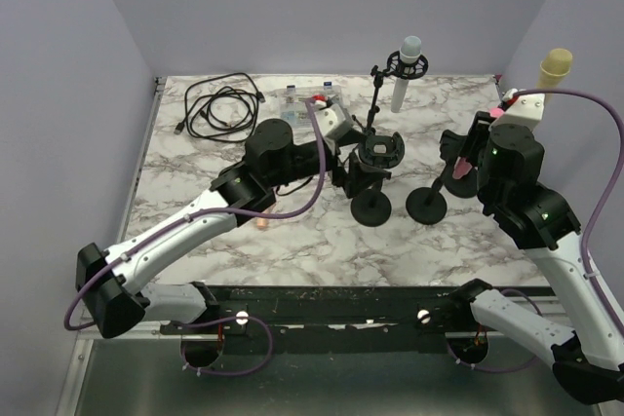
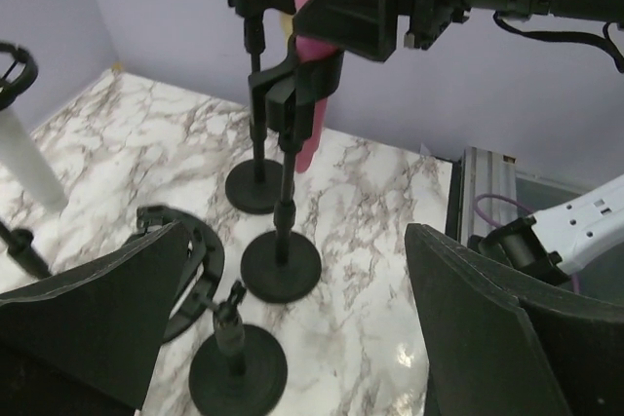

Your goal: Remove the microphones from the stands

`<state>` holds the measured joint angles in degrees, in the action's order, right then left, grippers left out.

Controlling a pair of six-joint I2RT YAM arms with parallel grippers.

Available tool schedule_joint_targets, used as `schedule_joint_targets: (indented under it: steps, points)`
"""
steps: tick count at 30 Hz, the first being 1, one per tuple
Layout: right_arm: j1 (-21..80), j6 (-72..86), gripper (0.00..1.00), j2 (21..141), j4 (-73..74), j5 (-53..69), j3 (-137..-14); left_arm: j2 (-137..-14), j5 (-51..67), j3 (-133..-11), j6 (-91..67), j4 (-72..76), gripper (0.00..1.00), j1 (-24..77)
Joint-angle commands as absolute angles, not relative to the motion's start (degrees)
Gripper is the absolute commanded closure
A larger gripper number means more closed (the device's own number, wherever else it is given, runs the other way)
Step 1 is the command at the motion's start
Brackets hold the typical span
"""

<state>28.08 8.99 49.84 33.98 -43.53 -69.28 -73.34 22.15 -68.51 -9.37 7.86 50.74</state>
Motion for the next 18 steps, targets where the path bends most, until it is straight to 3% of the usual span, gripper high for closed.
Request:
schedule_joint_targets:
  steps: [1,9,18]
  points:
    - [28.3,10.88,0.99,48.61,33.22,-39.34,-71.31,-82.72,26.24,-75.65,-4.61,16.1,0.02,52.51]
    - [28.25,13.19,0.99,47.55,33.5,-34.75,-70.97,-97.24,31.87,-90.8,-1.92,13.23,0.01,53.85]
    - [28.3,11.87,0.99,46.56,33.38,-34.42,-71.26,-106.3,35.26,-99.33,-0.26,11.08,0.01,54.75]
